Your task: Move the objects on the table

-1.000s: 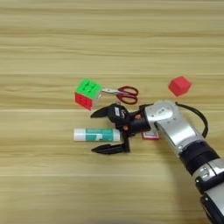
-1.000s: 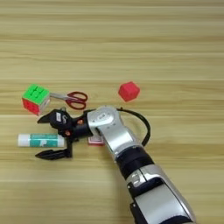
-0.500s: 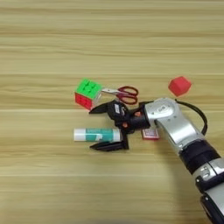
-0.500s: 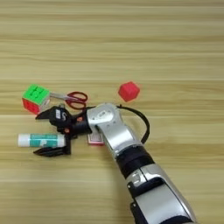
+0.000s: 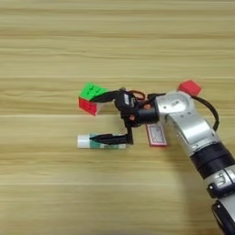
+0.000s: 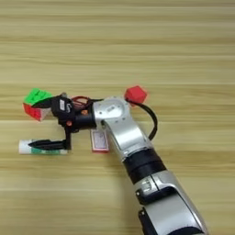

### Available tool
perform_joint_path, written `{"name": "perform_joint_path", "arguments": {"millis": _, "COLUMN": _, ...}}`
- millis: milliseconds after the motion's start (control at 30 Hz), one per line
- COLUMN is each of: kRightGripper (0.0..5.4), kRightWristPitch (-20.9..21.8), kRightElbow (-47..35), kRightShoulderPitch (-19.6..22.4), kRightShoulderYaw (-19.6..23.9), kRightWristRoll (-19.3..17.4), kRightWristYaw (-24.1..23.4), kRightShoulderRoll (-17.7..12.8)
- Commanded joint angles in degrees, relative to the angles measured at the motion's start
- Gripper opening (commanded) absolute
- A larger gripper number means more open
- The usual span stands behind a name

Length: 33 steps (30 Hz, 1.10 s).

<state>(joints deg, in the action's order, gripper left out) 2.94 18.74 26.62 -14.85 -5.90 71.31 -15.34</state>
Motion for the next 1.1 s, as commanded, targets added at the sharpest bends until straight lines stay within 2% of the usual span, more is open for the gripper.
{"name": "perform_joint_path", "arguments": {"millis": 33, "kRightGripper": 5.37, "kRightWristPitch": -0.1, "kRightElbow": -3.6, "kRightShoulderPitch": 4.8, "kRightShoulderYaw": 2.8, "kRightWristRoll": -2.3, "kRightWristYaw": -4.2, "kRightShoulderRoll": 1.0}}
{"name": "perform_joint_path", "arguments": {"millis": 233, "kRightGripper": 5.37, "kRightWristPitch": -2.2, "kRightElbow": -3.9, "kRightShoulderPitch": 5.9, "kRightShoulderYaw": 4.7, "kRightWristRoll": -2.7, "kRightWristYaw": -10.4, "kRightShoulderRoll": 3.5}}
{"name": "perform_joint_path", "arguments": {"millis": 600, "kRightGripper": 5.37, "kRightWristPitch": -3.4, "kRightElbow": -2.1, "kRightShoulderPitch": 7.0, "kRightShoulderYaw": 5.0, "kRightWristRoll": 0.1, "kRightWristYaw": -20.6, "kRightShoulderRoll": 5.7}}
{"name": "perform_joint_path", "arguments": {"millis": 767, "kRightGripper": 5.37, "kRightWristPitch": -2.8, "kRightElbow": 0.0, "kRightShoulderPitch": 7.3, "kRightShoulderYaw": 4.1, "kRightWristRoll": 1.8, "kRightWristYaw": -22.3, "kRightShoulderRoll": 5.8}}
{"name": "perform_joint_path", "arguments": {"millis": 1100, "kRightGripper": 5.37, "kRightWristPitch": 0.7, "kRightElbow": 9.1, "kRightShoulderPitch": 9.5, "kRightShoulderYaw": 3.5, "kRightWristRoll": 4.8, "kRightWristYaw": -25.1, "kRightShoulderRoll": 7.5}}
